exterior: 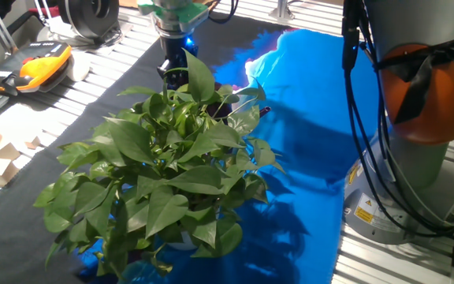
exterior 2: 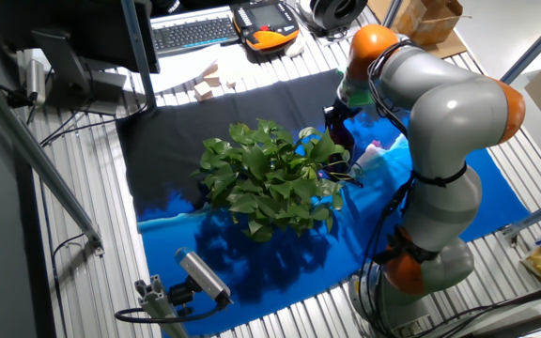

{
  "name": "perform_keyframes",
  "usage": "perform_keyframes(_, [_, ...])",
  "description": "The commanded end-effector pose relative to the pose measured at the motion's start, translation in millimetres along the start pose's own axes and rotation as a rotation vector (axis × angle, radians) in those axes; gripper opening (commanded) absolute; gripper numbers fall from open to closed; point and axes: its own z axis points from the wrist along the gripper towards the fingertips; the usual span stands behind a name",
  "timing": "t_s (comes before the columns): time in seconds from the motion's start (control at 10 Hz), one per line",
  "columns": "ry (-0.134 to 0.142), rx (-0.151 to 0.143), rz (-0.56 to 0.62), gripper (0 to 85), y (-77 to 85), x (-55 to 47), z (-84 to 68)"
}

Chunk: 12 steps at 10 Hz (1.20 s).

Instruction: Water the plant

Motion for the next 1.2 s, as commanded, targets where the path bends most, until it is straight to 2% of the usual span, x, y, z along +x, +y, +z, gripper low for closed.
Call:
perform_keyframes(0.0, [0.002,0.001,0.000,34.0,0.0,0.4,0.5])
perform_keyframes(0.3, [0.016,0.012,-0.003,34.0,-0.3,0.7,0.6])
perform_keyframes(0.4, [0.019,0.007,0.001,51.0,-0.4,0.8,0.6])
perform_keyframes(1.1, [0.031,0.001,0.003,51.0,-0.7,3.4,3.0])
